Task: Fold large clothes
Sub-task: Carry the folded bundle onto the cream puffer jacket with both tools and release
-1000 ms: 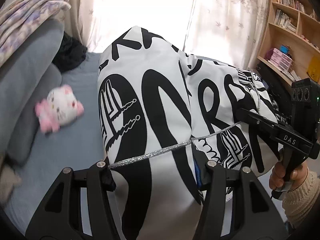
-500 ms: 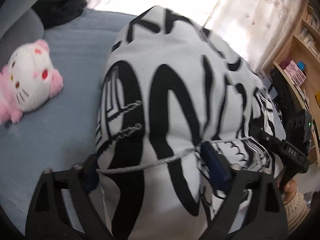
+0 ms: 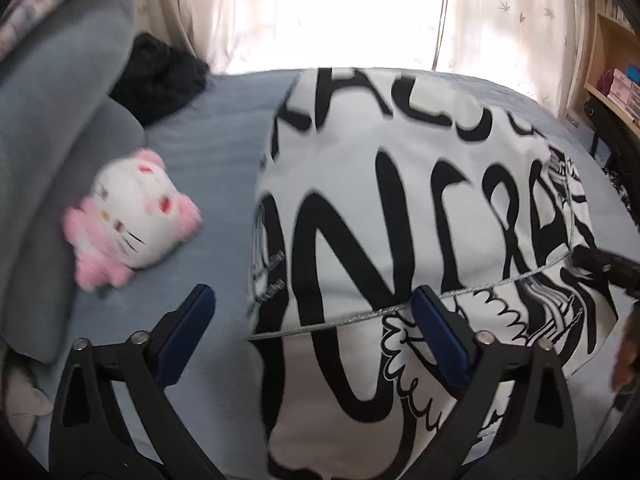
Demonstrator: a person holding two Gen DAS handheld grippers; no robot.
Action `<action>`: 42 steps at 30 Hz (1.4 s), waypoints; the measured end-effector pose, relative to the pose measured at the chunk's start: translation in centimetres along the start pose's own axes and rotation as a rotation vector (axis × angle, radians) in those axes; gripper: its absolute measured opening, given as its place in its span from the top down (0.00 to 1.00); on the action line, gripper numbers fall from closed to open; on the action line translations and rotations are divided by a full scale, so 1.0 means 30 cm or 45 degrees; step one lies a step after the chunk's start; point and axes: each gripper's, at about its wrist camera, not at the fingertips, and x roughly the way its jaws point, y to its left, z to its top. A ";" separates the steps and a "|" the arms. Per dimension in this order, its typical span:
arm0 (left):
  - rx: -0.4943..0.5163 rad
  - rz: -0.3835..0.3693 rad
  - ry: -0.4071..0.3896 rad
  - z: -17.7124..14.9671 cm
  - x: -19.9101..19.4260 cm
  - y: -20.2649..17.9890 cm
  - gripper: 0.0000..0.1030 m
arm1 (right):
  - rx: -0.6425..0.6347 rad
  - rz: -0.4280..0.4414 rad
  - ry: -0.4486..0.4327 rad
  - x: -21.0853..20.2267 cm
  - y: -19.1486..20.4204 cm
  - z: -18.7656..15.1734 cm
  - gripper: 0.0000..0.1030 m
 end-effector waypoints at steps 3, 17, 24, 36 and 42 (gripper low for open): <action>-0.022 0.006 -0.044 0.047 -0.054 -0.001 0.28 | -0.061 -0.091 -0.108 -0.116 0.012 0.044 0.32; -0.129 0.127 -0.118 0.215 0.113 -0.043 0.54 | -0.119 -0.233 -0.149 0.277 0.251 0.309 0.36; -0.180 0.083 -0.077 0.178 0.285 0.008 0.39 | -0.039 -0.187 -0.051 0.493 0.171 0.289 0.34; -0.262 0.014 -0.104 0.085 0.382 0.080 0.37 | -0.129 -0.259 -0.129 0.615 0.171 0.199 0.29; -0.241 0.055 -0.123 0.075 0.346 0.054 0.36 | -0.140 -0.273 -0.102 0.561 0.172 0.174 0.28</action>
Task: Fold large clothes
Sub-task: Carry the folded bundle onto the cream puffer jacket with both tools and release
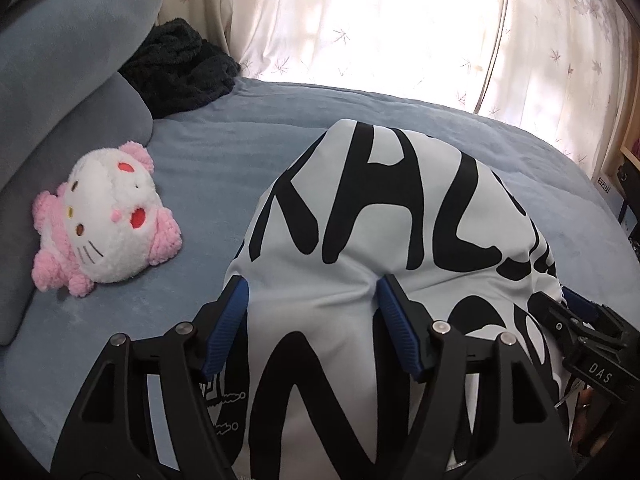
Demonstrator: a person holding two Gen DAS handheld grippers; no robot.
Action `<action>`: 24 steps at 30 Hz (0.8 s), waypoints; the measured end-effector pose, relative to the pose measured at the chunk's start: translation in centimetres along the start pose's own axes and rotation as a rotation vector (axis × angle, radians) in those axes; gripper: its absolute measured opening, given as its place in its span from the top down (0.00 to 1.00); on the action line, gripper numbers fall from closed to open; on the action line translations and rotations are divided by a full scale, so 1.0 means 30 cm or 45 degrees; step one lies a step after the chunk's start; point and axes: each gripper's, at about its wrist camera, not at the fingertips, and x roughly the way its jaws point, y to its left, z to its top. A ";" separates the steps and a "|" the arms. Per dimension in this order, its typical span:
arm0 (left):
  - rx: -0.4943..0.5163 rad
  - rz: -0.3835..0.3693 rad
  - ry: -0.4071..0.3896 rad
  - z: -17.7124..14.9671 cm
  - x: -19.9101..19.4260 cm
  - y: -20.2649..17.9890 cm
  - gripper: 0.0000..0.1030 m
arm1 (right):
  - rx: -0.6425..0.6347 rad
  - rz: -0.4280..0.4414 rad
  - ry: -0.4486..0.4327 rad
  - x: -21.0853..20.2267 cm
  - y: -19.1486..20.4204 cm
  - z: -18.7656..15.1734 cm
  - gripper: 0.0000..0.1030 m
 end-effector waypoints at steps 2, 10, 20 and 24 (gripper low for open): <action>-0.010 0.028 -0.010 -0.002 -0.042 -0.008 0.35 | -0.012 -0.008 0.035 -0.027 0.001 0.006 0.27; 0.004 0.088 0.016 -0.062 -0.316 -0.074 0.35 | -0.112 0.013 0.161 -0.280 0.030 -0.020 0.26; 0.009 0.018 -0.073 -0.171 -0.897 -0.242 0.23 | -0.084 0.051 0.127 -0.893 -0.071 -0.145 0.18; 0.025 -0.023 -0.097 -0.246 -1.126 -0.343 0.21 | -0.101 0.038 0.113 -1.128 -0.124 -0.202 0.16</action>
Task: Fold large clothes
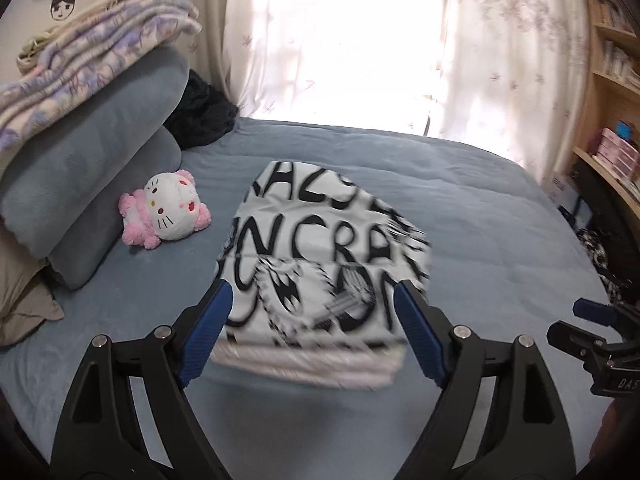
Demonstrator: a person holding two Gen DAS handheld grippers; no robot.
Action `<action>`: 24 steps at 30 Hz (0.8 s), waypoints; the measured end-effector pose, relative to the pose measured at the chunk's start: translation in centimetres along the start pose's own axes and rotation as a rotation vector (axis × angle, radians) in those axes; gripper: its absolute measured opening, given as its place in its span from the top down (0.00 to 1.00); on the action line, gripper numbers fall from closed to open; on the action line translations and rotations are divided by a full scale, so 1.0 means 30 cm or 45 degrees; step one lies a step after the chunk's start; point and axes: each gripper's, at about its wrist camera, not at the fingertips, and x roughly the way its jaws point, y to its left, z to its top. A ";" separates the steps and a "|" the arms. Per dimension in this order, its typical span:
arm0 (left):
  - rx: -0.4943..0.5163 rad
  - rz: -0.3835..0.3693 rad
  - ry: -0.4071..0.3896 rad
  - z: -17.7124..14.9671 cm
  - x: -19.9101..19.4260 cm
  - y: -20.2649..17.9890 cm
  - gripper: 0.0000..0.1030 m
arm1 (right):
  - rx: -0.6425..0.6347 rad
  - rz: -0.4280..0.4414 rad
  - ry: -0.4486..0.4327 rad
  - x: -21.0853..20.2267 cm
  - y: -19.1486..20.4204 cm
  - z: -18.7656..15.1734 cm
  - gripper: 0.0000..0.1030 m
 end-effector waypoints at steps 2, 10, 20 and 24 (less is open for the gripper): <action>0.003 -0.018 0.000 -0.038 -0.112 -0.057 0.21 | -0.008 -0.029 -0.009 -0.123 -0.022 -0.055 0.15; 0.076 -0.091 -0.032 -0.223 -0.460 -0.268 0.20 | 0.005 -0.050 -0.081 -0.528 -0.115 -0.323 0.11; 0.127 -0.173 -0.031 -0.579 -0.662 -0.448 0.19 | 0.150 -0.077 -0.144 -0.764 -0.254 -0.767 0.10; 0.101 -0.155 -0.001 -0.707 -0.660 -0.476 0.19 | 0.203 -0.129 -0.151 -0.786 -0.278 -0.951 0.08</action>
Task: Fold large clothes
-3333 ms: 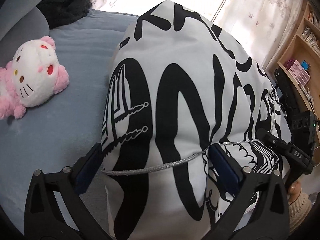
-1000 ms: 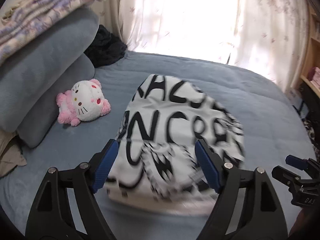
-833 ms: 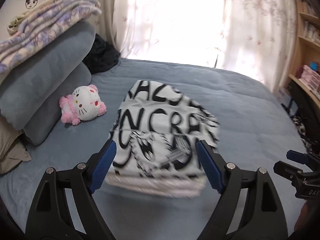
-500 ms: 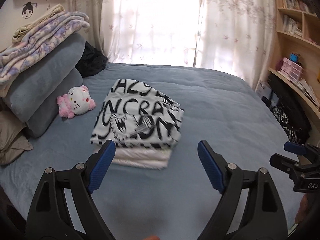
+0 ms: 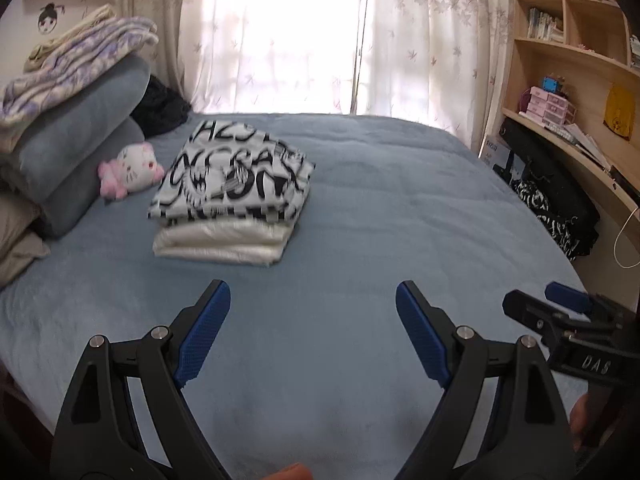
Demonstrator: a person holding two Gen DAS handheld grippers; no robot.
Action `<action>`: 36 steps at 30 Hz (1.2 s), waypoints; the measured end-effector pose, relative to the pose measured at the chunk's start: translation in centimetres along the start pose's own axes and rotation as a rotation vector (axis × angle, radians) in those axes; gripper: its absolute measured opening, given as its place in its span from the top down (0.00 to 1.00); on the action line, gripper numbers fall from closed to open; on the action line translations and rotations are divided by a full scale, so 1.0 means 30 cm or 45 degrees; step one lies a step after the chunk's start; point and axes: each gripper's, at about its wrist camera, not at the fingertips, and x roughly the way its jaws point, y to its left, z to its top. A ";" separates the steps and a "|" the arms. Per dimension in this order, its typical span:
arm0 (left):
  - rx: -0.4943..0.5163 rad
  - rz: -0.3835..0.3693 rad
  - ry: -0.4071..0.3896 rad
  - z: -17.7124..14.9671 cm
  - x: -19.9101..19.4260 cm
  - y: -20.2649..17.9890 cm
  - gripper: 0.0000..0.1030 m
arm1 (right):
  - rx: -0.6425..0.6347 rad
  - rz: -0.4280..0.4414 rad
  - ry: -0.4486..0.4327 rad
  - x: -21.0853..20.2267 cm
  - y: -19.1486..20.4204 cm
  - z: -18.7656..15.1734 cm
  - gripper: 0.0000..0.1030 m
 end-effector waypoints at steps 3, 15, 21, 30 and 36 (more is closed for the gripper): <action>-0.023 0.002 0.031 -0.079 0.008 -0.022 0.19 | 0.028 -0.016 0.014 -0.006 -0.033 -0.102 0.08; -0.036 -0.004 0.176 -0.206 0.102 -0.034 0.19 | -0.020 -0.058 0.059 -0.022 -0.076 -0.271 0.06; -0.022 -0.025 0.192 -0.202 0.115 -0.039 0.19 | -0.049 -0.043 0.075 -0.009 -0.069 -0.241 0.06; 0.000 -0.015 0.184 -0.191 0.095 -0.044 0.19 | -0.080 -0.050 0.064 0.001 -0.055 -0.178 0.06; 0.001 -0.014 0.192 -0.193 0.089 -0.043 0.19 | -0.096 -0.050 0.057 -0.002 -0.059 -0.171 0.06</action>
